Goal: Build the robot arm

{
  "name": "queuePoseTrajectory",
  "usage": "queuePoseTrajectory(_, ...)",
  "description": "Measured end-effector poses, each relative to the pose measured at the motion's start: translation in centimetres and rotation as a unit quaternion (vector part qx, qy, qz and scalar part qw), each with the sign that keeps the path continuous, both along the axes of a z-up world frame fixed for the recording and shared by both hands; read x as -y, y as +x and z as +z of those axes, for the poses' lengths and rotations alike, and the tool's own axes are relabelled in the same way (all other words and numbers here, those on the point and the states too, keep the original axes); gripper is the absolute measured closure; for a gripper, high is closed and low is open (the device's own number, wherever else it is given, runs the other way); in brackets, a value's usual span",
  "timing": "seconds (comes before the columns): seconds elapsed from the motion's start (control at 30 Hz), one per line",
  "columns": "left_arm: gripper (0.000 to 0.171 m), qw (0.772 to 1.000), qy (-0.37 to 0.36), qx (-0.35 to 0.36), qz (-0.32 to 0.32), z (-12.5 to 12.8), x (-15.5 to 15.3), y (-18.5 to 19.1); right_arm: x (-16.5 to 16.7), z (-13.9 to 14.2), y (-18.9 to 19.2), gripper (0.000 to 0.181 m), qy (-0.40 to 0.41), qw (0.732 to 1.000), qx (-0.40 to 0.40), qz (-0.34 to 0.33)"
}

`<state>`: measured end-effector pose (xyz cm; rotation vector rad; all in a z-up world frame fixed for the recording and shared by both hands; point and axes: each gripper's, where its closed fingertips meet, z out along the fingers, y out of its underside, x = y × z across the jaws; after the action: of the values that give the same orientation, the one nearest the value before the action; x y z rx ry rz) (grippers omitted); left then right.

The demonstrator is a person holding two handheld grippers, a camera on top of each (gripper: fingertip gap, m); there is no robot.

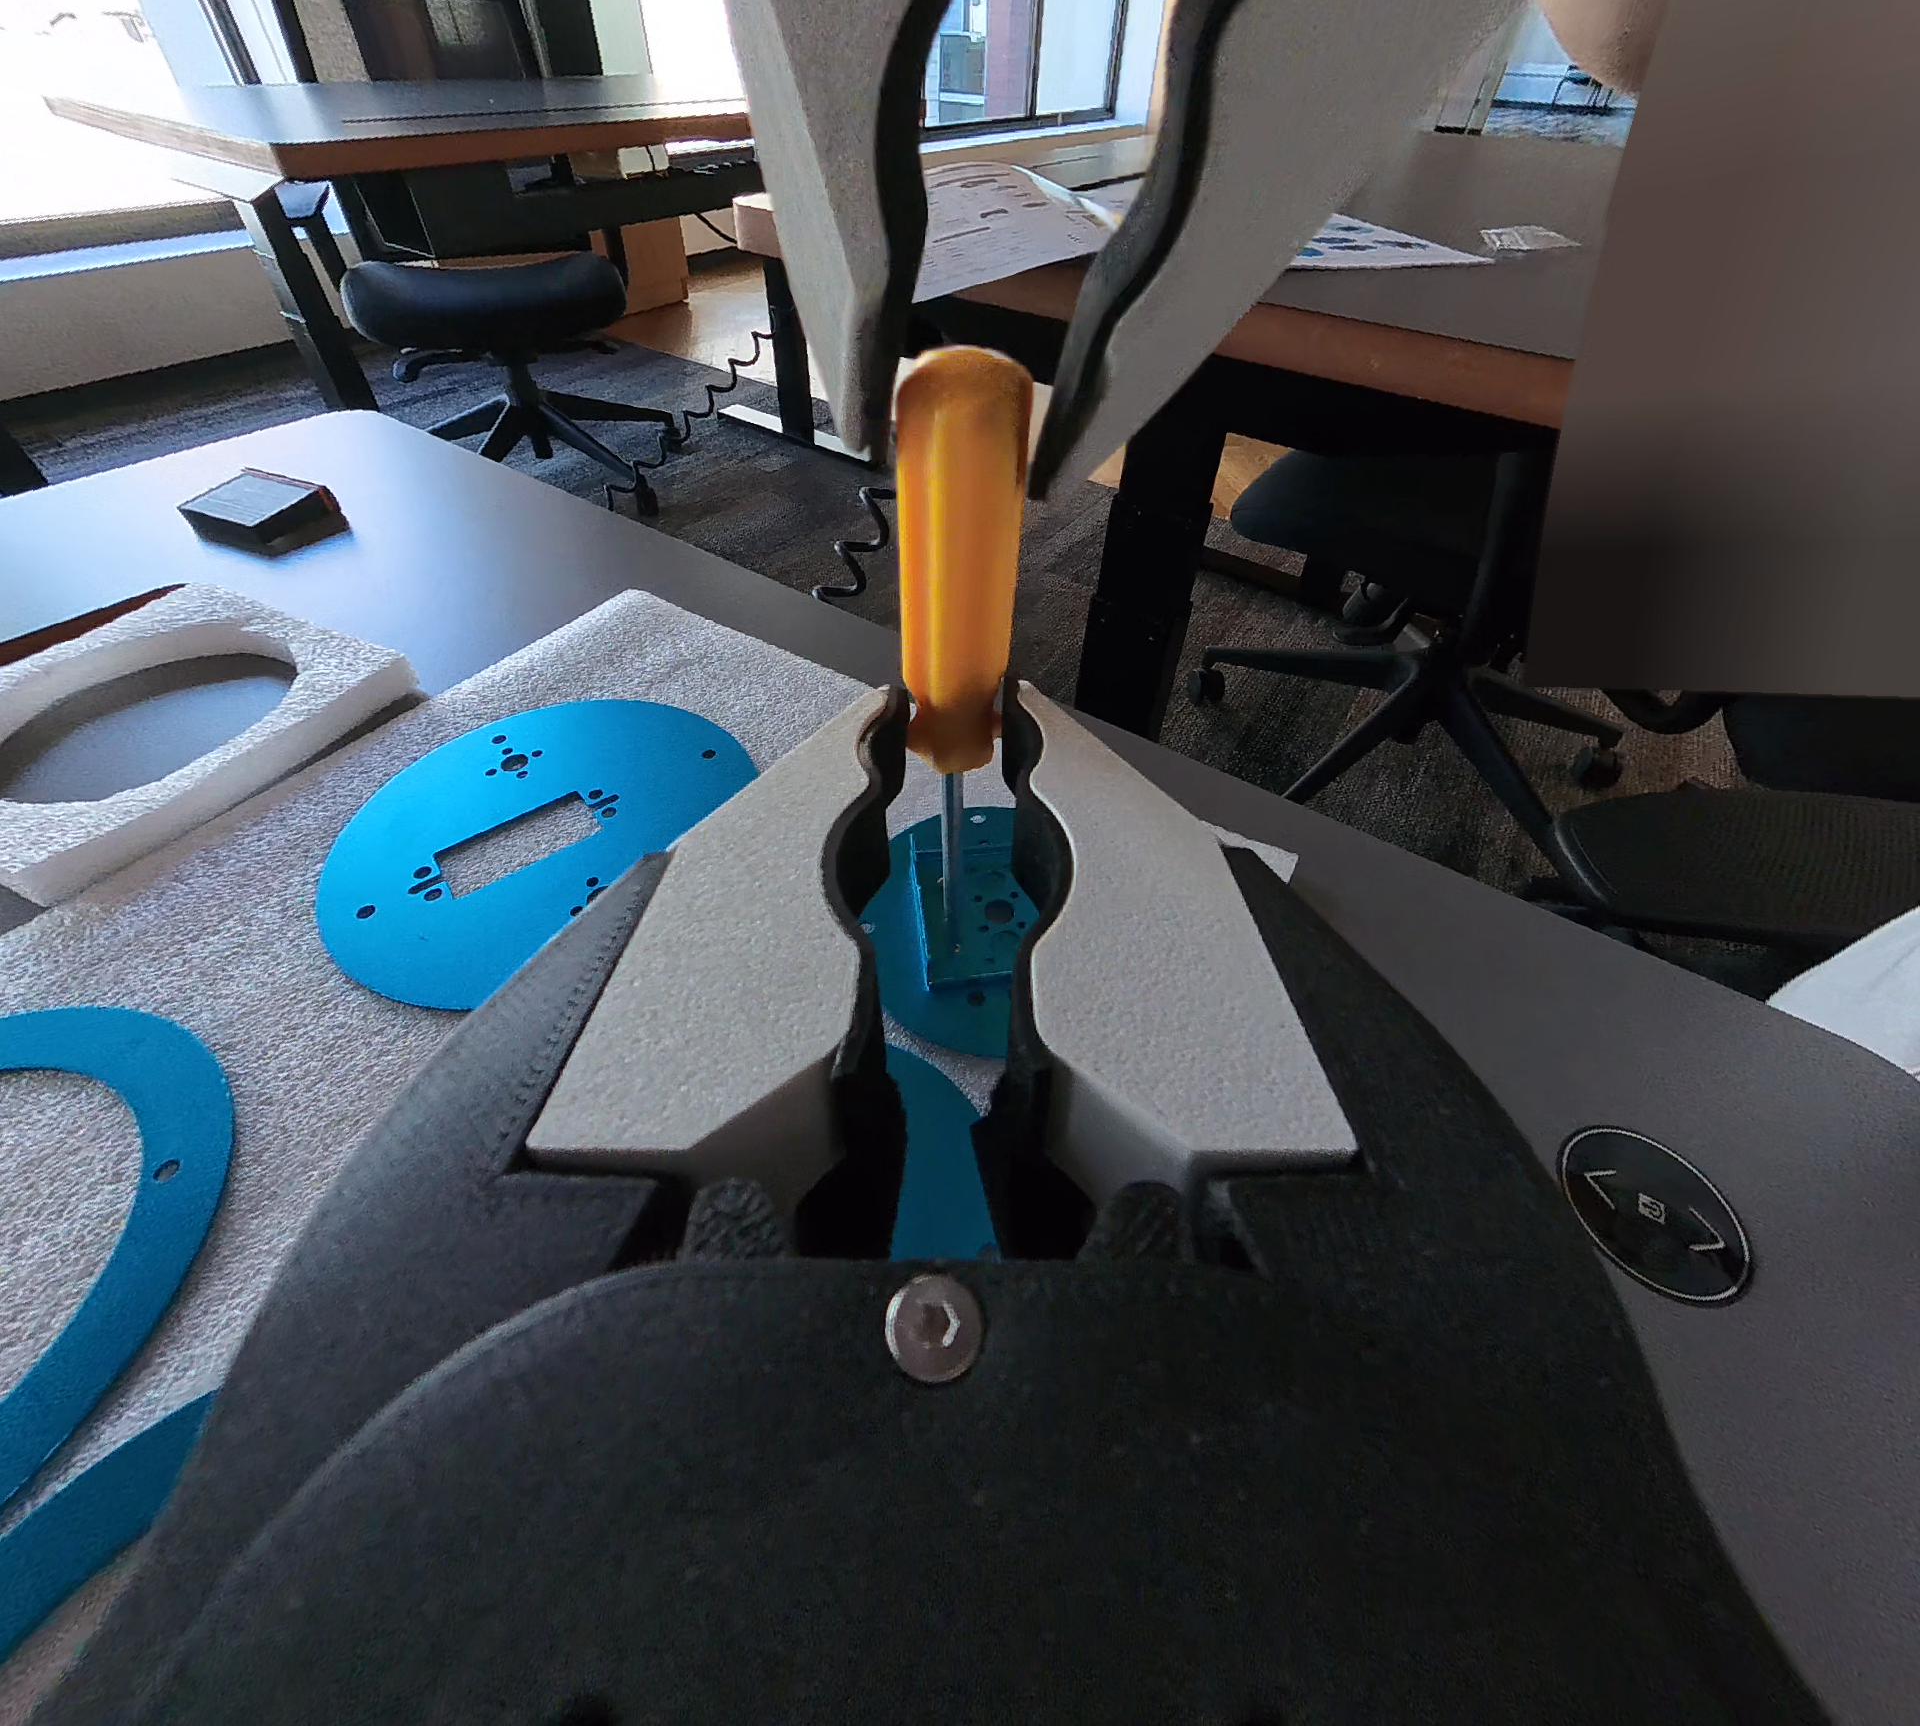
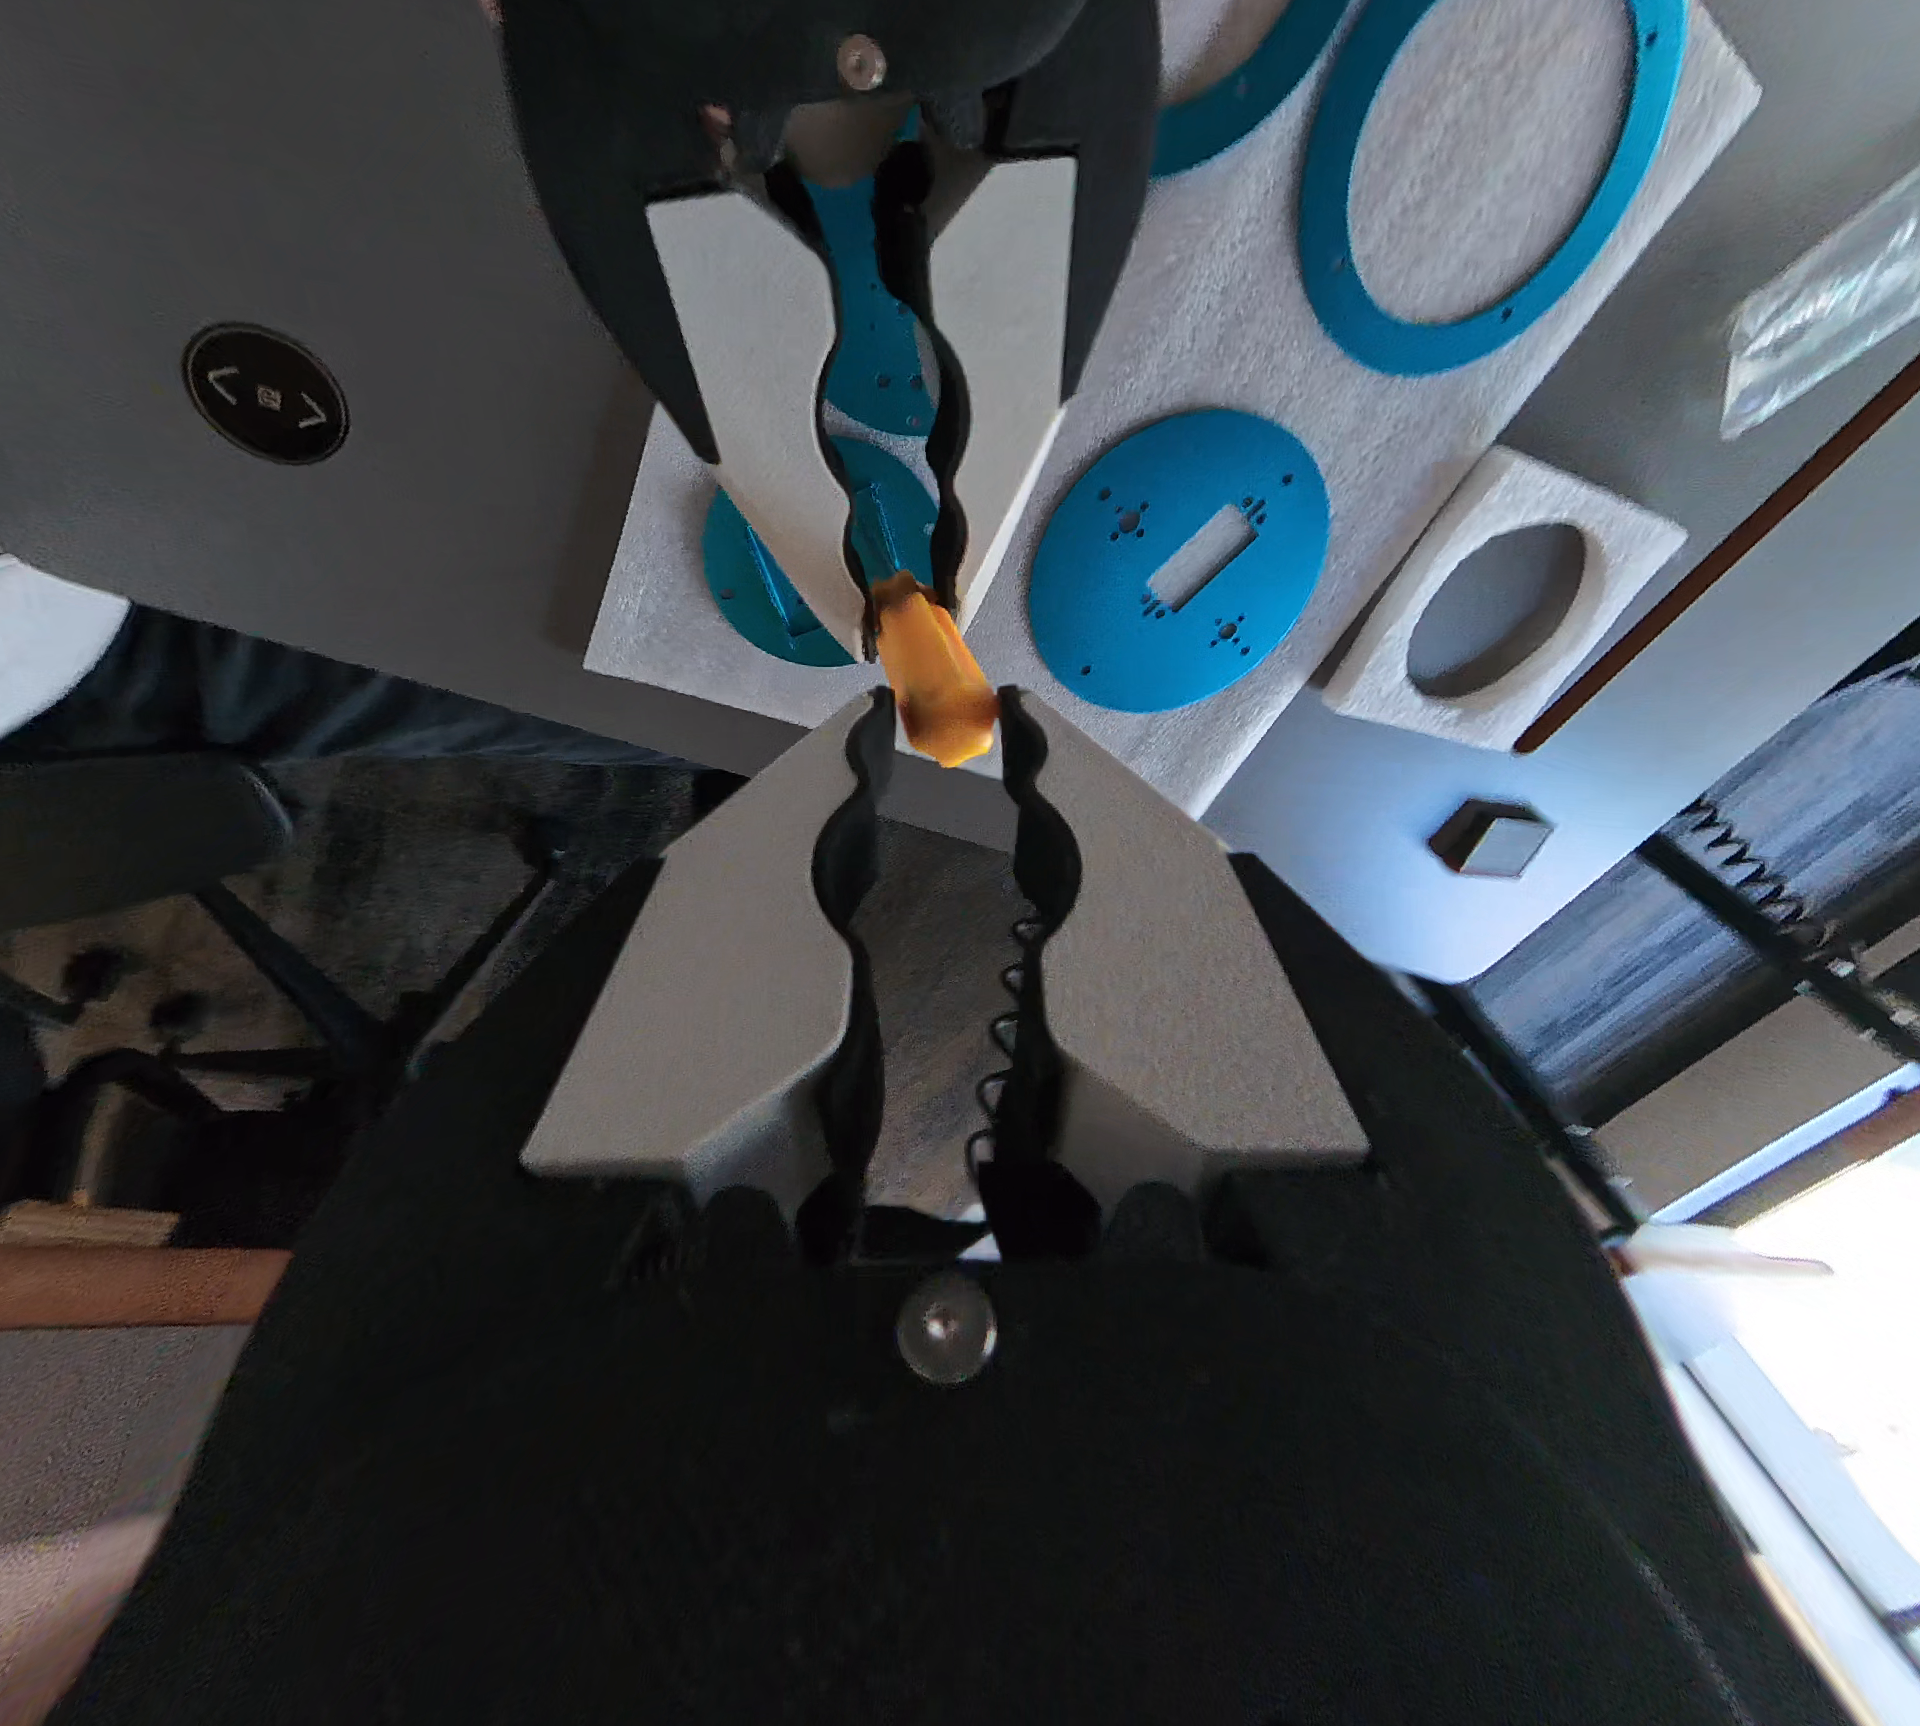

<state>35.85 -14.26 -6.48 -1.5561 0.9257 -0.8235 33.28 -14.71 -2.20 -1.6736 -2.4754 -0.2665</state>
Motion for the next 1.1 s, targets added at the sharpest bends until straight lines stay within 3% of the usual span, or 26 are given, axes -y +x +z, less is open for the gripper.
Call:
queuePoseTrajectory(0.13, 0.155, 1.0, 0.004, -0.005, -0.005, 0.0, 0.1, 0.1, 0.2, 0.0, 0.0, 0.163, -0.003, 0.998, -0.012, 0.054)
queuePoseTrajectory(0.53, 0.155, 1.0, 0.003, -0.009, -0.009, -0.1, 0.1, 0.5, -0.3, 0.0, 1.0, 0.165, -0.014, 0.988, -0.036, -0.149)
queuePoseTrajectory(0.7, 0.155, 1.0, 0.002, -0.007, -0.013, -0.1, 0.1, 0.4, 0.1, -0.1, 0.5, 0.164, -0.006, 0.999, -0.031, -0.023)
queuePoseTrajectory(0.77, 0.155, 1.0, 0.003, -0.009, -0.018, -0.2, 0.3, 0.6, 0.4, -0.2, 0.6, 0.168, -0.018, 0.999, -0.029, -0.015)
queuePoseTrajectory(1.0, 0.156, 1.0, 0.006, -0.015, -0.014, -0.1, 0.2, 0.7, -0.4, -0.2, 1.6, 0.17, -0.043, 0.981, -0.046, -0.185)
queuePoseTrajectory(1.1, 0.156, 1.0, 0.007, -0.015, -0.016, -0.1, 0.3, 0.8, -0.3, -0.2, 1.7, 0.17, -0.039, 0.98, -0.051, -0.189)
